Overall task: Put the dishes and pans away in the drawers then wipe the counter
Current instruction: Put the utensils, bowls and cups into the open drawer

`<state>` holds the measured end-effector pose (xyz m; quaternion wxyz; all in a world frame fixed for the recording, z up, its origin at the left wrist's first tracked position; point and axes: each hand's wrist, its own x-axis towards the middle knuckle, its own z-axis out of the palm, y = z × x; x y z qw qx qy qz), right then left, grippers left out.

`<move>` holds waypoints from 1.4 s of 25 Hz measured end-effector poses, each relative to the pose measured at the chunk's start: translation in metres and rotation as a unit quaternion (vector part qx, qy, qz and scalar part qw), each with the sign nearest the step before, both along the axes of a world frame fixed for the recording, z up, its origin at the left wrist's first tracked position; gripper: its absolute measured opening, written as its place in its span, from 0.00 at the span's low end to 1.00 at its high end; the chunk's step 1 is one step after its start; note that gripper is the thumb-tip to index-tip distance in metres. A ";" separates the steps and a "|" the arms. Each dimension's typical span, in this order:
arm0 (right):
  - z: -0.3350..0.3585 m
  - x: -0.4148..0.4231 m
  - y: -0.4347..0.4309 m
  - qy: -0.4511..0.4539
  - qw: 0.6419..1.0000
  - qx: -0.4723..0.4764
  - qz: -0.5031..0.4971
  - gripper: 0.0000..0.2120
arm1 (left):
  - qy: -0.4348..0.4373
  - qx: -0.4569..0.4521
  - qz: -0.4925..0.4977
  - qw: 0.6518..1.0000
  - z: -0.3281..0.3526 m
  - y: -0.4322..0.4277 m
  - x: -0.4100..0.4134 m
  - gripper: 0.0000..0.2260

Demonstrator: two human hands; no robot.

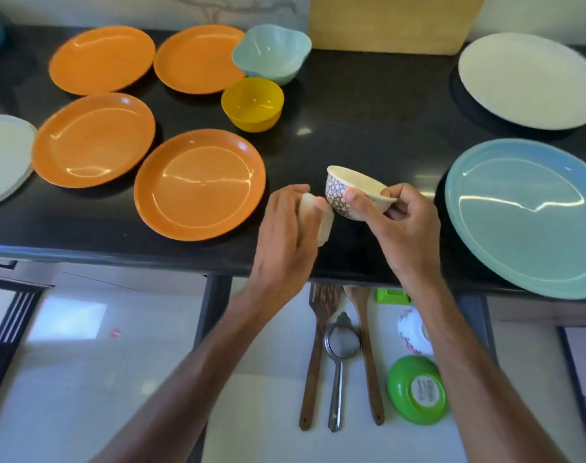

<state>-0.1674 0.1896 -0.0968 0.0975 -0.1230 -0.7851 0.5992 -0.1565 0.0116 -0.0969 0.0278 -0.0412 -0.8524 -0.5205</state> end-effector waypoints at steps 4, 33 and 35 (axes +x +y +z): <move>0.010 0.054 0.012 -0.062 0.985 -0.155 0.031 0.28 | -0.232 0.296 -0.011 0.926 0.021 -0.006 0.052 0.18; -0.131 0.113 -0.070 -0.331 0.930 0.030 0.158 0.41 | -0.160 -0.314 0.009 0.936 -0.189 -0.085 0.083 0.37; -0.131 0.115 -0.075 -0.315 0.932 0.057 0.169 0.41 | -0.167 -0.339 -0.001 0.926 -0.188 -0.087 0.077 0.37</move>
